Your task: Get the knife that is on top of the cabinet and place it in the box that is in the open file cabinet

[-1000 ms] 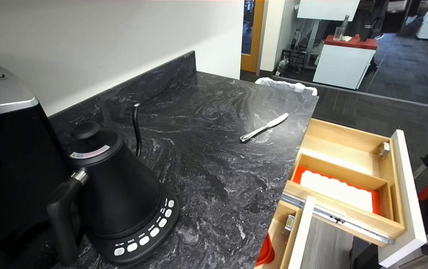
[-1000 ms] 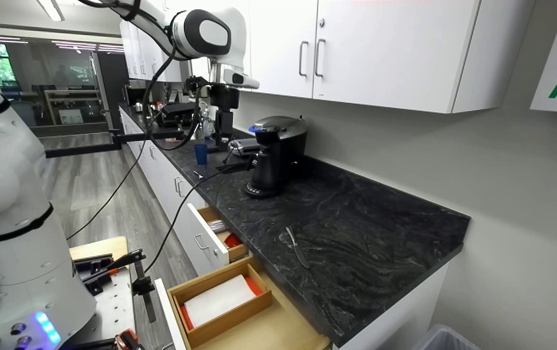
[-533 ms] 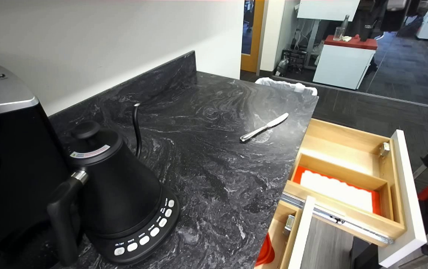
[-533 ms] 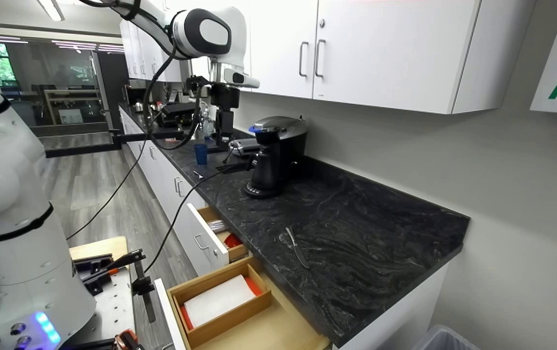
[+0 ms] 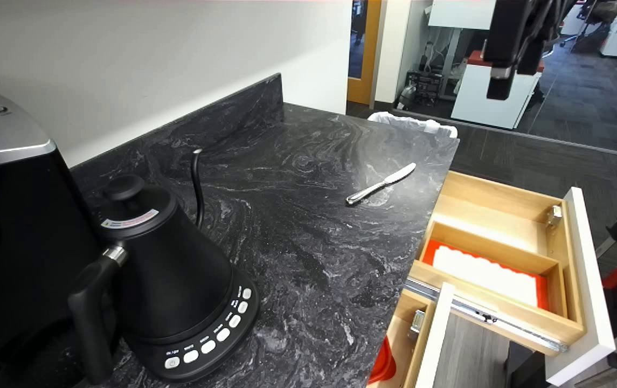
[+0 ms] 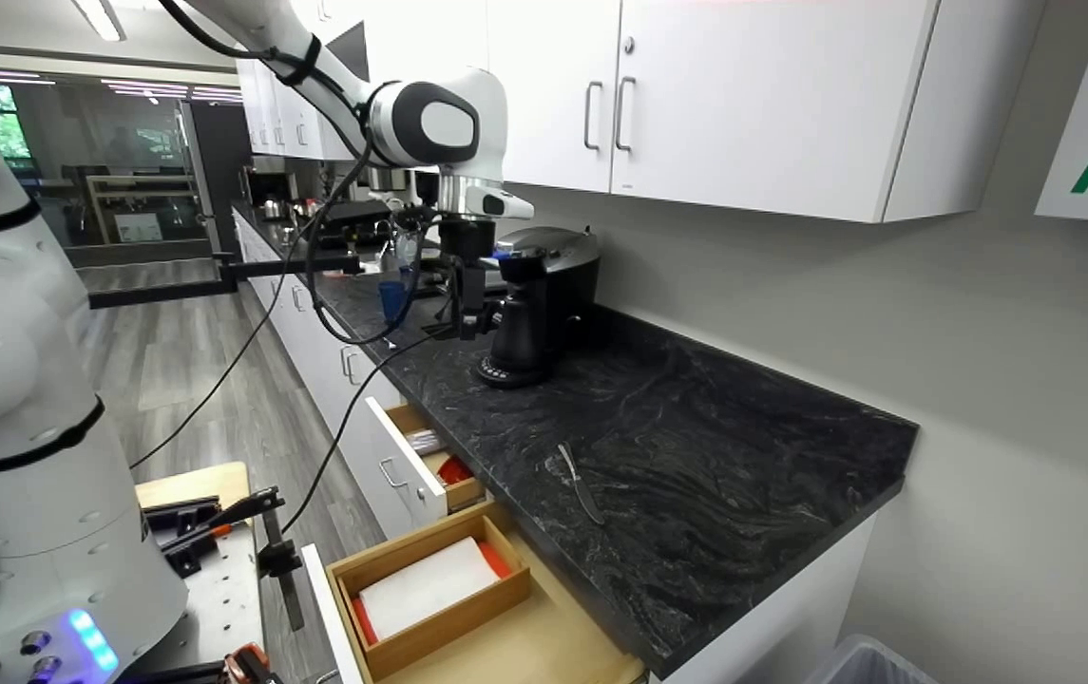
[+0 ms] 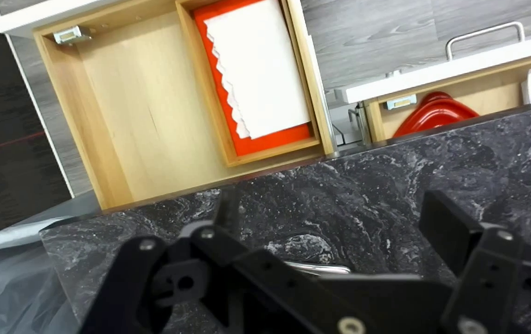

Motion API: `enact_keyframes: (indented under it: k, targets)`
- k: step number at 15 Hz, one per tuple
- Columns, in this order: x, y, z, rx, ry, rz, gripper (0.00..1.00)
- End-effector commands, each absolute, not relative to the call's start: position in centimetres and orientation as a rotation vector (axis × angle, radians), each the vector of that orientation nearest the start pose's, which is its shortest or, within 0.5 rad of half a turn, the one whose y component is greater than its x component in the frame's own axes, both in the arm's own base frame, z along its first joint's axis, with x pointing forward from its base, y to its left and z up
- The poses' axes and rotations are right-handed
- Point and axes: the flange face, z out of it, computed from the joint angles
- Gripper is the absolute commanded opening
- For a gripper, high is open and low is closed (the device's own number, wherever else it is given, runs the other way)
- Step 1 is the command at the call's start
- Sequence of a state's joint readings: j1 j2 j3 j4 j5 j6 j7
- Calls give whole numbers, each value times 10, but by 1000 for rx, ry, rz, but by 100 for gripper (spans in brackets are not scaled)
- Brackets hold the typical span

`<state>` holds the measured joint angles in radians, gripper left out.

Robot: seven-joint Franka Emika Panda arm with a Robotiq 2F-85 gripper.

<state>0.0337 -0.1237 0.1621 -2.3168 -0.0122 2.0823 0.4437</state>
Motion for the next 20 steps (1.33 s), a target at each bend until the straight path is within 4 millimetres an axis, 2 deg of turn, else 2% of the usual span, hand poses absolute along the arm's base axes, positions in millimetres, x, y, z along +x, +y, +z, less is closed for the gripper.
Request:
enact_keyframes:
  k: [1, 5, 9, 15, 20]
  targets:
    - [484, 71, 344, -3187, 367, 78, 100]
    - [493, 61, 317, -3185, 255, 45, 100]
    - [506, 55, 300, -3178, 146, 46, 100]
    - [546, 44, 271, -3170, 136, 126, 100]
    - [577, 42, 263, -3160, 106, 101, 100]
